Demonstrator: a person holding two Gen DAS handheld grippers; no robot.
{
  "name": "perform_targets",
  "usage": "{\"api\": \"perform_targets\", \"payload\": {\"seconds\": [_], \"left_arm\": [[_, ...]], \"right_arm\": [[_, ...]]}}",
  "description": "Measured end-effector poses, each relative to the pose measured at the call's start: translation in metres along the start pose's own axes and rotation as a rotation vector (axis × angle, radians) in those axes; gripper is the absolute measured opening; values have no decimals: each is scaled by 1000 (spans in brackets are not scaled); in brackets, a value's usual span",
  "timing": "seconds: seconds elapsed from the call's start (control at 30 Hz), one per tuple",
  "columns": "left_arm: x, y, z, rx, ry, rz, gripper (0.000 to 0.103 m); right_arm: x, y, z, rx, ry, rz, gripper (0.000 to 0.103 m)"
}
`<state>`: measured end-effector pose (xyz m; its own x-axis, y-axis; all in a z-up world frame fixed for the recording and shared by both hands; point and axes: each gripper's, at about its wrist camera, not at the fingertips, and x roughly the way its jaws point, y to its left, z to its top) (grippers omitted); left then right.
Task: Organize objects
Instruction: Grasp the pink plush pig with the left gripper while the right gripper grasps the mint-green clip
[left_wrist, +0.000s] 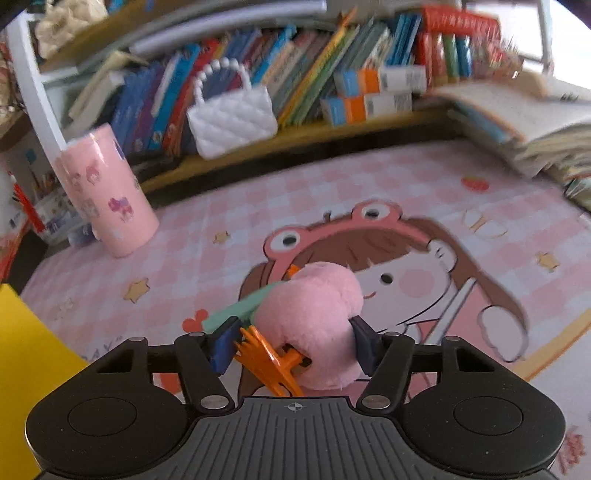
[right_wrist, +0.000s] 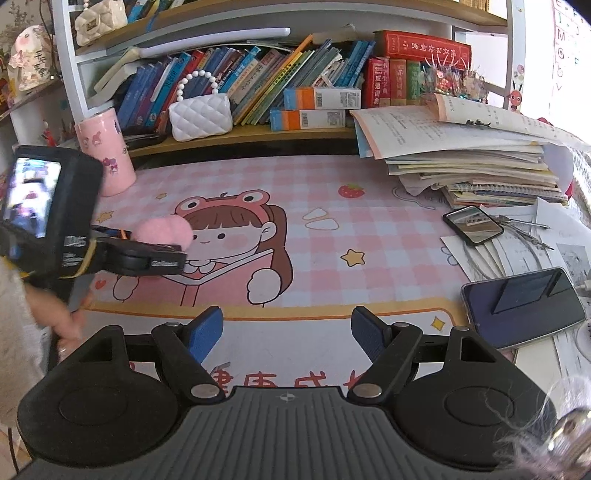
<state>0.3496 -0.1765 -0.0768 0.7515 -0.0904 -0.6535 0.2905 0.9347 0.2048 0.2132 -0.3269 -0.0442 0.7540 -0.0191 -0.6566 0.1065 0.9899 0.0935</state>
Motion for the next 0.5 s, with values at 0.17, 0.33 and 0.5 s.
{"api": "perform_targets", "payload": {"seconds": [0.17,0.33,0.5], "left_arm": [[-50,20,-18,-131,-17,-93,62],[-98,42,-57,-293,44,-144,62],[-132,55,-95,-351,120,-112,62]], "right_arm": [[10,9,8,-17,-9,26,75],[28,31,16,-69,-20,88,75],[61,66,28,-141,-25,167,75]]}}
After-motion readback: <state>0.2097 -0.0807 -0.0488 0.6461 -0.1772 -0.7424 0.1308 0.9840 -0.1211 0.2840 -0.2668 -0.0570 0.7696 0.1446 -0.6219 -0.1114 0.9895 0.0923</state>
